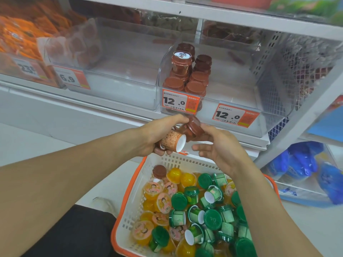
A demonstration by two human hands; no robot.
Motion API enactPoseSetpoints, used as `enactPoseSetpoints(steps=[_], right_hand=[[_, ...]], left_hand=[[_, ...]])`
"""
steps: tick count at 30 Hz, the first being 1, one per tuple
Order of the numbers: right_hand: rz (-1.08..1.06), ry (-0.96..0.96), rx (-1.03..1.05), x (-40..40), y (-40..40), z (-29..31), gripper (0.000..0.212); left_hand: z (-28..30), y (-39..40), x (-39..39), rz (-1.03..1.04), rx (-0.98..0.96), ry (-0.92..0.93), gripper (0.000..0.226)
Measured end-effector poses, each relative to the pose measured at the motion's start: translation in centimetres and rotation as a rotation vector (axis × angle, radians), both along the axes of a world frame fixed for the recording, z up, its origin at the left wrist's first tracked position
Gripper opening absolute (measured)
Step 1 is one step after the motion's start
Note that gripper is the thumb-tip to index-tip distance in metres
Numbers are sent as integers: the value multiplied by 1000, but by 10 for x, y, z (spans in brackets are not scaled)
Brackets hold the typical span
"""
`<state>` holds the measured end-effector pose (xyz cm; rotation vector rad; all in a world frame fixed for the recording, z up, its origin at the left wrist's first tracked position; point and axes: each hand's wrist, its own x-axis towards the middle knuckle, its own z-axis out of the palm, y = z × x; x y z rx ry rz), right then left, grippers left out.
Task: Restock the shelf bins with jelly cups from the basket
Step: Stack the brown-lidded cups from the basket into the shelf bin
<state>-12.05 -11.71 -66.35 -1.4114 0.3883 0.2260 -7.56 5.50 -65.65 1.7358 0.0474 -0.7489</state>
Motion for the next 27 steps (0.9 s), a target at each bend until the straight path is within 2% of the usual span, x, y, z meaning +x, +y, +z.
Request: enactPoseSetpoints(steps=[3, 7, 10, 13, 19, 22, 27], right_hand=[[-44, -53, 61, 4, 1, 13, 23], [-124, -174, 224, 11, 3, 41, 21], [-212, -291, 228, 31, -1, 71, 14], [-271, -309, 163, 68, -11, 93, 8], [-229, -118, -57, 149, -23, 86, 10], [-210, -90, -168, 163, -22, 84, 8], [-220, -106, -261, 166, -16, 81, 13]], left_hand=[[7, 7, 6, -3, -62, -16, 40], [21, 14, 16, 83, -224, 12, 40], [23, 15, 23, 132, -279, 14, 34], [22, 12, 27, 155, -303, 33, 27], [26, -1, 28, 157, -269, 52, 14], [25, -6, 31, 141, -262, 61, 16], [22, -15, 36, 147, -199, 36, 35]])
